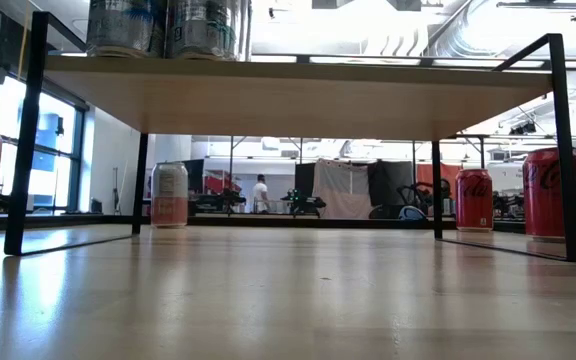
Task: Place canned beverage on shelf
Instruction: Put the white pink soda can aligned with the other white pink soda cans on the shelf
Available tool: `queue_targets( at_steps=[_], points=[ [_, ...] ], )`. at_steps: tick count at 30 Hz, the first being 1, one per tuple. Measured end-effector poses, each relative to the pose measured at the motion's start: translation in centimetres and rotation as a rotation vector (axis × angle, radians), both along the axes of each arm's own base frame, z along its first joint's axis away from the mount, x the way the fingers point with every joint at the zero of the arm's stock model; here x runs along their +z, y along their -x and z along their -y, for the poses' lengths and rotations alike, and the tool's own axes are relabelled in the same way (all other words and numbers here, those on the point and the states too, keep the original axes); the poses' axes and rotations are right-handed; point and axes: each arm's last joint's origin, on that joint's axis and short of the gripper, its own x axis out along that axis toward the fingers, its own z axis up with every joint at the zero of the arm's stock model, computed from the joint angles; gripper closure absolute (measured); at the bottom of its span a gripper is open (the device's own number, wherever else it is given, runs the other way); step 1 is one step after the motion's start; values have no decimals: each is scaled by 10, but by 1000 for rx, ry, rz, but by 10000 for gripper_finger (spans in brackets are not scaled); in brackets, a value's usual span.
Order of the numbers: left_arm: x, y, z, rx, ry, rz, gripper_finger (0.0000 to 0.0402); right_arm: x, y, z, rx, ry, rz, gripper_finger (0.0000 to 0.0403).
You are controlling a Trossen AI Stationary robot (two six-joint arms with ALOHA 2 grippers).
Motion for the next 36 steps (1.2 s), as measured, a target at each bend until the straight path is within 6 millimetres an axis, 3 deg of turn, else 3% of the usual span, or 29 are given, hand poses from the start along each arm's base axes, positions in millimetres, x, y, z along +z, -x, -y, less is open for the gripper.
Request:
queue_targets(
  at_steps=[4,9,13,16,27,36],
  points=[
    [0,0,0,0,0,0,108,-18,-9,-17,107,108,-55,91],
    [0,0,0,0,0,0,108,-56,-38,-27,211,355,-142,91],
    [0,0,0,0,0,0,108,-71,-58,-25,111,662,-188,91],
    [0,0,0,0,0,0,108,-71,-66,-17,31,789,-241,91],
    [0,0,0,0,0,0,108,-68,-92,27,-96,839,-315,100],
    [0,0,0,0,0,1,108,-69,-98,34,-9,839,-354,145]
  ],
)
